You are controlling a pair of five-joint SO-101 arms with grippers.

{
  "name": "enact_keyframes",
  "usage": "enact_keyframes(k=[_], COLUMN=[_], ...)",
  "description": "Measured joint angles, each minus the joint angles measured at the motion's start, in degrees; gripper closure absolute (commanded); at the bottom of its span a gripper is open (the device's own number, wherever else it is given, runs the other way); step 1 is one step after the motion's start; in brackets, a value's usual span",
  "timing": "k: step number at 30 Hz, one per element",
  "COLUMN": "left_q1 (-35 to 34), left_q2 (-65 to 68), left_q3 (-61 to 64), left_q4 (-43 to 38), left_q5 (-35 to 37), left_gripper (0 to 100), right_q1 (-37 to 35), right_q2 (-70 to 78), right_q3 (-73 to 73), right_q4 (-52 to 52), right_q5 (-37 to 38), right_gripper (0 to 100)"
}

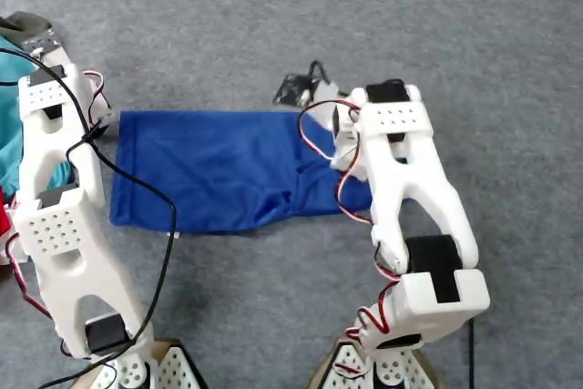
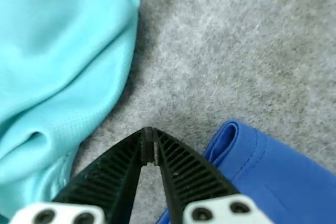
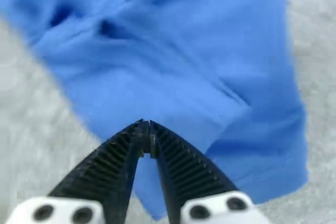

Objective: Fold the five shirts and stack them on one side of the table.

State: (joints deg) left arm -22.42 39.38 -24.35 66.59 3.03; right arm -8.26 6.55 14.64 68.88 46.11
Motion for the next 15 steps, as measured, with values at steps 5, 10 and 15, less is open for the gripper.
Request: enact_keyframes(k=[5, 10, 15], left_q1=[0.97, 2.37, 7.21], left_q2=[0.0, 0.0, 0.0], left_q3=[-5.27, -9.05, -15.38], left_q4=[5.8, 12.48, 25.23], left_q5=[-1.14, -2.55, -5.71], left_gripper=[98, 97, 85], right_q1=[0.35, 2.2, 3.96], right_q2=[4.31, 8.53, 5.45], right_q3=[0.88, 0.88, 0.88], right_q4=[-8.18, -10.46, -9.41], right_q5=[-4.75, -4.84, -6.95], right_gripper=[99.2, 99.2, 99.2])
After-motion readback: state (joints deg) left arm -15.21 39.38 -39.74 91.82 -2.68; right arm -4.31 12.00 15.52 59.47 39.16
